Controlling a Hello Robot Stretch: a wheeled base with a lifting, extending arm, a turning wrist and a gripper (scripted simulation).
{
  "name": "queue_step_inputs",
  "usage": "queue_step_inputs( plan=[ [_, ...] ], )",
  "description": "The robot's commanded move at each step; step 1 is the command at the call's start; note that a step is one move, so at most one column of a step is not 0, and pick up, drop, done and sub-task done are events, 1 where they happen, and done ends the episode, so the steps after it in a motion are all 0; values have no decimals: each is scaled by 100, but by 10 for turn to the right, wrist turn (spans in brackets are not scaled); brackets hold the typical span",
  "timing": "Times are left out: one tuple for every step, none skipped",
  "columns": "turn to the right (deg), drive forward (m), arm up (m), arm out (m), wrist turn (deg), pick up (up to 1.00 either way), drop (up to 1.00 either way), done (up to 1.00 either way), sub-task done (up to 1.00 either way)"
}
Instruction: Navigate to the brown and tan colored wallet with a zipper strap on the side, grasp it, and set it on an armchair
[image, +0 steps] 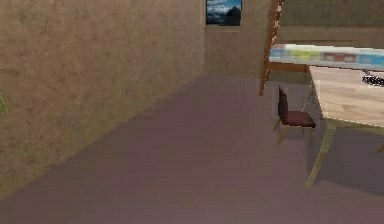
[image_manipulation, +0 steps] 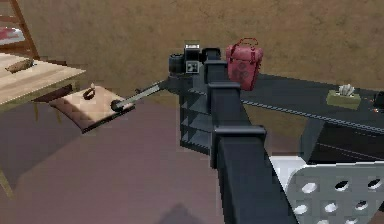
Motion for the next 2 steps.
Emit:
queue_step_inputs(
  plan=[
    [0, 0, 0, 0, -450, 0, 0, 0, 0],
    [0, 0, 0, 0, -240, 0, 0, 0, 0]
  ],
)
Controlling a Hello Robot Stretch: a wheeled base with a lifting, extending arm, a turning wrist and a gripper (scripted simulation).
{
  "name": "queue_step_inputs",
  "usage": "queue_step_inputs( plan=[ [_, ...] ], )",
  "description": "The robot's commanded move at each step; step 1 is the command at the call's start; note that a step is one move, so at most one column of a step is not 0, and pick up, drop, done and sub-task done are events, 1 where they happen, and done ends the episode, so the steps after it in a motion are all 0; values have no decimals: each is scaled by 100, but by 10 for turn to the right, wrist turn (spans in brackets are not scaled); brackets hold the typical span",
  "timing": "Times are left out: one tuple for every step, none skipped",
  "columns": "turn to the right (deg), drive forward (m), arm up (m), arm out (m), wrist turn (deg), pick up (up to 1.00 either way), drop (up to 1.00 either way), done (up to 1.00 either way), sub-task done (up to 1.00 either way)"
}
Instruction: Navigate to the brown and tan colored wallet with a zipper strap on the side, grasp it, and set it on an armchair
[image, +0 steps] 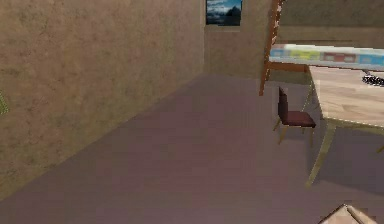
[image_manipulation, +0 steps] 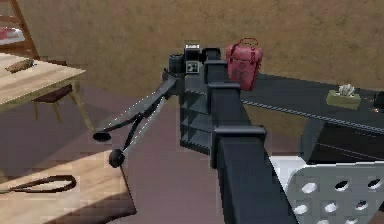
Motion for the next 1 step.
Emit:
queue_step_inputs(
  plan=[
    [0, 0, 0, -38, 0, 0, 0, 0, 0]
  ],
)
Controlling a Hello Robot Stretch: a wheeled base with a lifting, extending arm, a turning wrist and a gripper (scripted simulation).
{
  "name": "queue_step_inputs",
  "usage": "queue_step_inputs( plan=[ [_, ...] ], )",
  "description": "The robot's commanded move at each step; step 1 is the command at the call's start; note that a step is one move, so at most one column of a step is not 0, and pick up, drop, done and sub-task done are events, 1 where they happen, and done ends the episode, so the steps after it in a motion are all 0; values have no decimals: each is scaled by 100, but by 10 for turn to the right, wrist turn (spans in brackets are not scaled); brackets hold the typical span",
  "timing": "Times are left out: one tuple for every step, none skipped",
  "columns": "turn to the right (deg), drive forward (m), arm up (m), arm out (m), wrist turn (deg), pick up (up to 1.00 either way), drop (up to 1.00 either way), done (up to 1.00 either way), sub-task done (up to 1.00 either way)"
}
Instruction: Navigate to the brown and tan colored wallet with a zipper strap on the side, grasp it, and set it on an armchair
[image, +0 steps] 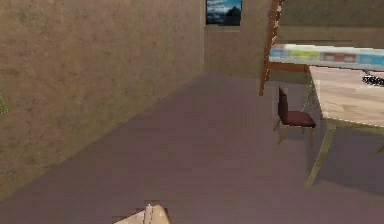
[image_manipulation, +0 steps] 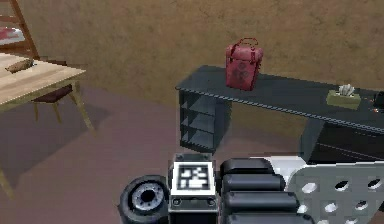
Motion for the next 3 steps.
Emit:
queue_step_inputs(
  plan=[
    [-450, 0, 0, 0, 0, 0, 0, 0, 0],
    [-450, 0, 0, 0, 0, 0, 0, 0, 0],
    [-60, 0, 0, 0, 0, 0, 0, 0, 0]
  ],
)
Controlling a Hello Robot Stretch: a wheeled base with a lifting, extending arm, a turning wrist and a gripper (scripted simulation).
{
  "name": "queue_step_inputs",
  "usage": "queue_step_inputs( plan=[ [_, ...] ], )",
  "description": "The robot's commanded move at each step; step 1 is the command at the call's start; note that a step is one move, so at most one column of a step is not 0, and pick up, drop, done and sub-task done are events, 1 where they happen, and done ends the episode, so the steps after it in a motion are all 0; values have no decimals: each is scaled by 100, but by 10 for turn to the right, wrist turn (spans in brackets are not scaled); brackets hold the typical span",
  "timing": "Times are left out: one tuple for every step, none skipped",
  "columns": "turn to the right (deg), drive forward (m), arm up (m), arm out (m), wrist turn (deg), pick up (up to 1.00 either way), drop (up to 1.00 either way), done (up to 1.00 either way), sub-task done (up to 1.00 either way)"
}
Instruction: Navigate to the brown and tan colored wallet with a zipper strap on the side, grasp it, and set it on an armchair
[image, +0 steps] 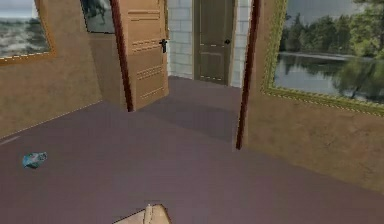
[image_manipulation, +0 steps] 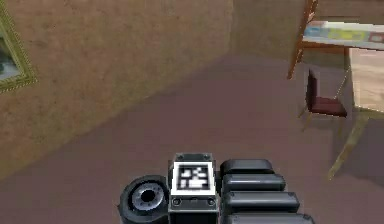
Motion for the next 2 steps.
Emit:
queue_step_inputs(
  plan=[
    [0, 100, 0, 0, 0, 0, 0, 0, 0],
    [0, 100, 0, 0, 0, 0, 0, 0, 0]
  ],
)
